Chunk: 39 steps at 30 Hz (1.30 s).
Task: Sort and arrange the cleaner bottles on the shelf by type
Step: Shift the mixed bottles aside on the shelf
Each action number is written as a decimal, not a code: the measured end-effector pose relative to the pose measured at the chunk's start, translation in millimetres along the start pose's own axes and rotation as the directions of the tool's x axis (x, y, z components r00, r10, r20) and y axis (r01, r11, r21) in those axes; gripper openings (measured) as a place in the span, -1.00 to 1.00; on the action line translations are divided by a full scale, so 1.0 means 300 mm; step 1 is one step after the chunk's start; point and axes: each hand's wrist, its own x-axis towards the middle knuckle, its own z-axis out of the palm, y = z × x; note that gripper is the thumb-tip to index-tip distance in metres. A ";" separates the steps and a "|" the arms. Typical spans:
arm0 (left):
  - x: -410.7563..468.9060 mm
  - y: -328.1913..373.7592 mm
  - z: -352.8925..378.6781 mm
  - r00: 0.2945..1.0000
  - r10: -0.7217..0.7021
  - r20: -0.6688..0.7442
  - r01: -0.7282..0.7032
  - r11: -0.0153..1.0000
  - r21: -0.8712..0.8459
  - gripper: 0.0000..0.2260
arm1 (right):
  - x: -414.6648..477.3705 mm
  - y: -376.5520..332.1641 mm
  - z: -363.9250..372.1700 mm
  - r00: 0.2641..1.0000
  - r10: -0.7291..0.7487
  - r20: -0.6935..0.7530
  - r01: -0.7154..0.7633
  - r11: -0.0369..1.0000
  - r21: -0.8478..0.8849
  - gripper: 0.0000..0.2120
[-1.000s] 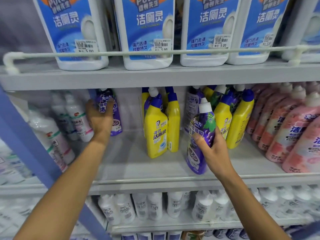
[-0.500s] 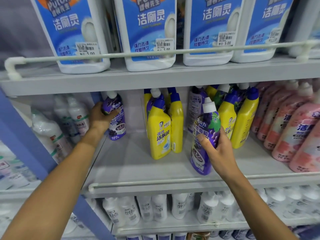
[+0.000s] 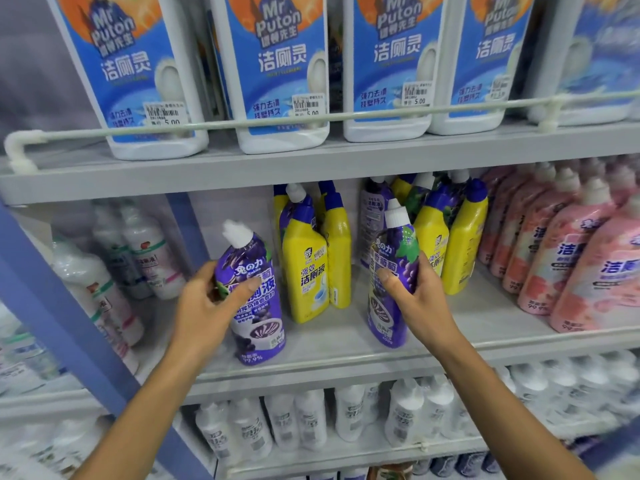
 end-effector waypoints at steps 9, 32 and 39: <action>-0.061 0.026 0.288 0.994 -0.054 0.095 0.070 0.982 -0.175 -0.71 | 0.000 -0.024 -0.034 1.000 -0.027 -0.006 0.026 0.998 -0.050 -0.58; -0.078 0.057 0.976 0.980 -0.113 0.166 0.145 0.970 -0.194 -0.70 | 0.057 -0.022 -0.451 0.948 -0.089 -0.304 0.002 0.961 -0.276 -0.55; -0.087 0.081 1.028 0.994 -0.071 0.082 0.070 0.997 0.016 -0.70 | 0.053 -0.032 -0.437 0.943 -0.107 -0.315 0.004 0.951 -0.310 -0.50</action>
